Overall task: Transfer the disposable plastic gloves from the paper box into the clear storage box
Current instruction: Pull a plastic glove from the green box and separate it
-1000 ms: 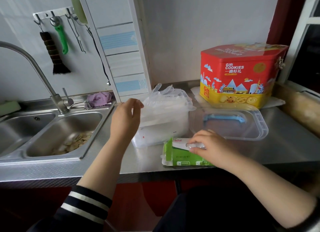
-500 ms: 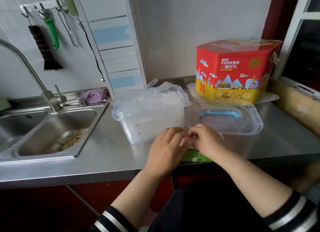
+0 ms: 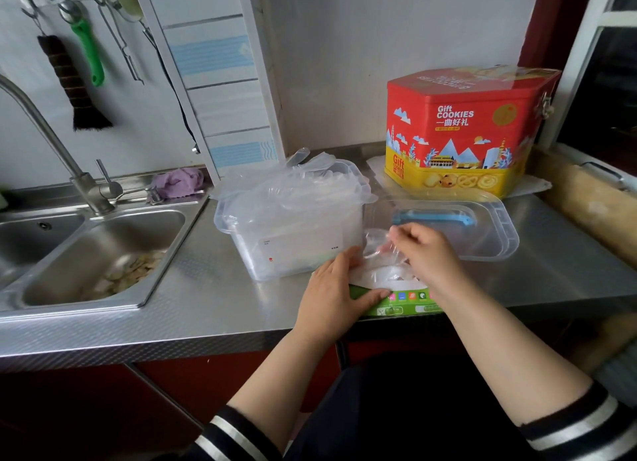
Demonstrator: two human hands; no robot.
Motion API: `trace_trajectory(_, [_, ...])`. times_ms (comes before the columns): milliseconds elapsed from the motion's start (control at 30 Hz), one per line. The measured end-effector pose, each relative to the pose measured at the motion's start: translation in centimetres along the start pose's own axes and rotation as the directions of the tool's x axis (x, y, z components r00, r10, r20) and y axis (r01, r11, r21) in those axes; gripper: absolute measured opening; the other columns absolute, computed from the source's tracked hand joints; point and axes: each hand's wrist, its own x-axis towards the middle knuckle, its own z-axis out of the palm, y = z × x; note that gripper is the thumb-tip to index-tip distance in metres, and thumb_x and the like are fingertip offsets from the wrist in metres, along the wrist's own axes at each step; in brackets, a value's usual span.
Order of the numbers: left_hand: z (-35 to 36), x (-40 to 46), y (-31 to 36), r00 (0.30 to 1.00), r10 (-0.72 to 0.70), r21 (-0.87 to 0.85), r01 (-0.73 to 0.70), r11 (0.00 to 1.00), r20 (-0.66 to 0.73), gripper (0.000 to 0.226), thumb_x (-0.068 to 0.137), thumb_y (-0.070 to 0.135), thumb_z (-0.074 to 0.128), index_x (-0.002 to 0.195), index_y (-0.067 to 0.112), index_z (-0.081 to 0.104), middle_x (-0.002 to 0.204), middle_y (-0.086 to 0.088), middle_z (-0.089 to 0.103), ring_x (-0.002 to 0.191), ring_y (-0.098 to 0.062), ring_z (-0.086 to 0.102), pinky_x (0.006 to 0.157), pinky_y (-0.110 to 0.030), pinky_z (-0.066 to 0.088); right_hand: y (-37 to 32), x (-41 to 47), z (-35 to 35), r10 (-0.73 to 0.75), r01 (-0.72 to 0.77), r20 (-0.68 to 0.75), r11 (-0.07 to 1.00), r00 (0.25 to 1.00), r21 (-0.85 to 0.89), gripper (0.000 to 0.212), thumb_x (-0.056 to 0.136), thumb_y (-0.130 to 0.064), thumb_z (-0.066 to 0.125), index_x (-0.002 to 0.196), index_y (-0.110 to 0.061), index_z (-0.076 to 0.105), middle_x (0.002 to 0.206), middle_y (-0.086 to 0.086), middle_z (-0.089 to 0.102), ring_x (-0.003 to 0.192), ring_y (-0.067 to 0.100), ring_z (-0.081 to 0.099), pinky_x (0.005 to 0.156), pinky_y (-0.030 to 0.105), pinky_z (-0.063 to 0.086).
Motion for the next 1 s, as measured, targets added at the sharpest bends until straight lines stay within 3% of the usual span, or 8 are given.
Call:
trace_trajectory(133, [0.0,0.2,0.0,1.0,-0.03,-0.012,0.03,0.999,0.0,0.078,0.072,0.055,0.076,0.136,0.021,0.044,0.123,0.015,0.061,0.118,-0.006,0.051,0.102,-0.027,0.038,-2.4,0.4,-1.4,0.072,-0.051,-0.053,0.943,0.996,0.329,0.026,0.1,-0.024,0.05,0.083,-0.014,0.067,0.075,0.005,0.074,0.078,0.023,0.068,0.09,0.049,0.05])
trace_trajectory(300, [0.1,0.2,-0.2,0.999,-0.046,-0.027,0.046,0.999,0.007,0.078,0.072,0.056,0.075,0.136,0.024,0.042,0.123,0.019,0.06,0.12,-0.005,0.049,0.103,-0.027,0.037,-7.0,1.8,-3.6,0.043,0.068,-0.149,0.741,0.988,0.668,0.022,0.1,-0.023,0.049,0.096,-0.01,0.066,0.09,0.006,0.075,0.088,0.021,0.072,0.089,0.039,0.055])
trace_trajectory(433, [-0.9,0.4,0.5,0.996,-0.054,-0.137,0.063,0.989,0.068,0.069,0.075,0.065,0.063,0.131,0.029,0.047,0.122,0.018,0.06,0.117,-0.007,0.054,0.098,-0.028,0.041,-8.7,1.3,-3.8,0.008,0.068,-0.104,0.71,0.995,0.701,0.027,0.101,-0.021,0.046,0.105,-0.002,0.064,0.088,0.008,0.075,0.088,0.022,0.071,0.087,0.039,0.055])
trace_trajectory(533, [-3.0,0.6,3.2,0.983,-0.008,-0.281,-0.045,0.959,-0.184,0.036,0.083,0.062,0.047,0.094,0.03,0.062,0.089,0.017,0.067,0.088,-0.002,0.062,0.075,-0.025,0.048,-9.0,0.4,-3.3,0.032,0.022,-0.063,0.708,0.998,0.706,0.029,0.1,-0.022,0.047,0.118,-0.003,0.061,0.085,0.006,0.075,0.085,0.021,0.072,0.082,0.038,0.057])
trace_trajectory(667, [-6.9,1.8,5.4,0.864,0.067,-0.204,-0.193,0.96,-0.498,0.044,0.094,0.043,0.046,0.069,0.01,0.061,0.065,0.002,0.062,0.064,-0.017,0.058,0.054,-0.032,0.045,-8.5,0.5,-3.2,0.127,-0.129,0.059,0.672,0.99,0.729,0.024,0.1,-0.028,0.047,0.109,-0.014,0.064,0.087,0.005,0.076,0.084,0.018,0.073,0.078,0.036,0.059])
trace_trajectory(800, [-11.9,5.1,0.4,0.785,-0.094,-0.154,-0.001,0.988,-0.612,0.014,0.092,0.035,0.054,0.088,0.023,0.06,0.092,0.003,0.062,0.092,-0.021,0.059,0.08,-0.037,0.049,-8.2,0.9,-3.5,0.218,-0.203,0.088,0.586,0.972,0.784,0.026,0.101,-0.029,0.045,0.115,-0.017,0.063,0.097,0.003,0.075,0.09,0.019,0.073,0.091,0.041,0.054])
trace_trajectory(867, [-13.9,7.2,-4.1,0.769,-0.297,-0.221,0.205,0.953,-0.567,0.024,0.088,0.034,0.055,0.102,0.016,0.063,0.109,-0.009,0.063,0.108,-0.029,0.056,0.097,-0.044,0.044,-8.3,1.6,-4.0,0.204,-0.122,0.008,0.553,0.979,0.824,0.029,0.102,-0.03,0.044,0.118,-0.014,0.062,0.107,0.006,0.073,0.099,0.021,0.071,0.098,0.044,0.05])
trace_trajectory(1000, [-16.9,9.9,-7.8,0.77,-0.55,-0.295,0.471,0.832,-0.324,0.054,0.096,0.039,0.044,0.121,-0.008,0.054,0.123,-0.03,0.056,0.118,-0.042,0.052,0.1,-0.046,0.04,-10.8,2.6,-2.9,0.13,0.23,-0.441,0.705,0.888,0.671,0.027,0.096,-0.039,0.055,0.089,-0.017,0.069,0.098,-0.007,0.072,0.095,0.007,0.067,0.095,0.032,0.051])
